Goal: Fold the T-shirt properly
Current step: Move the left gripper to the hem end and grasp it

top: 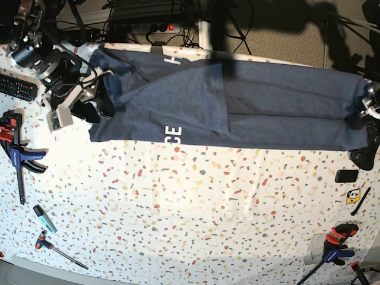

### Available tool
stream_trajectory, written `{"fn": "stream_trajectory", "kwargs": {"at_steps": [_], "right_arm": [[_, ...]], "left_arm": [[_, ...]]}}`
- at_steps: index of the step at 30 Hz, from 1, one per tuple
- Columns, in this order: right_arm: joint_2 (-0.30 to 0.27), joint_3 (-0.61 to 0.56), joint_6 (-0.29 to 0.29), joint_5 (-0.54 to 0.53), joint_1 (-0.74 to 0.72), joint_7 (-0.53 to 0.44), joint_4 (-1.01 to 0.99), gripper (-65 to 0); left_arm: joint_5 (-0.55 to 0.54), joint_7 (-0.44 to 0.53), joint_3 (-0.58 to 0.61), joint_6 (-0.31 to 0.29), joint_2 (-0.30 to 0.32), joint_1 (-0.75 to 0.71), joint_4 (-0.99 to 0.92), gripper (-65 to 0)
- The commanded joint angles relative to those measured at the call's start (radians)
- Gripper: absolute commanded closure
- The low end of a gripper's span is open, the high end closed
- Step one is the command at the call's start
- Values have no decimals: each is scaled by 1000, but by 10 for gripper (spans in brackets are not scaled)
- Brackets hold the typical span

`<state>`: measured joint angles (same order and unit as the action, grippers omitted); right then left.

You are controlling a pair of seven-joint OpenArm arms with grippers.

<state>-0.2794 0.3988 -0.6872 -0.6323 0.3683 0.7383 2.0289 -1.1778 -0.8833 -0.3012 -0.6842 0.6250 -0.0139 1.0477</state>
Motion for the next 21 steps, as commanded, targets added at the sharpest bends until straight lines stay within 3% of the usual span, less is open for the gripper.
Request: {"fn": "stream_trajectory", "kwargs": {"at_steps": [1, 7, 16, 21], "right_arm": [[-11, 5, -11, -23, -5, -23, 19, -221], [-11, 5, -11, -23, -5, -19, 19, -221], [-11, 5, -11, -23, -5, -19, 19, -221], [-11, 5, -11, -23, -5, -19, 19, -221]], "left_arm": [[-68, -13, -9, -14, 20, 16, 47, 0], [-76, -16, -5, -14, -37, -44, 204, 0], [-68, 53, -5, -14, -198, -167, 395, 0], [-53, 31, -4, -14, -319, -174, 460, 0]]}}
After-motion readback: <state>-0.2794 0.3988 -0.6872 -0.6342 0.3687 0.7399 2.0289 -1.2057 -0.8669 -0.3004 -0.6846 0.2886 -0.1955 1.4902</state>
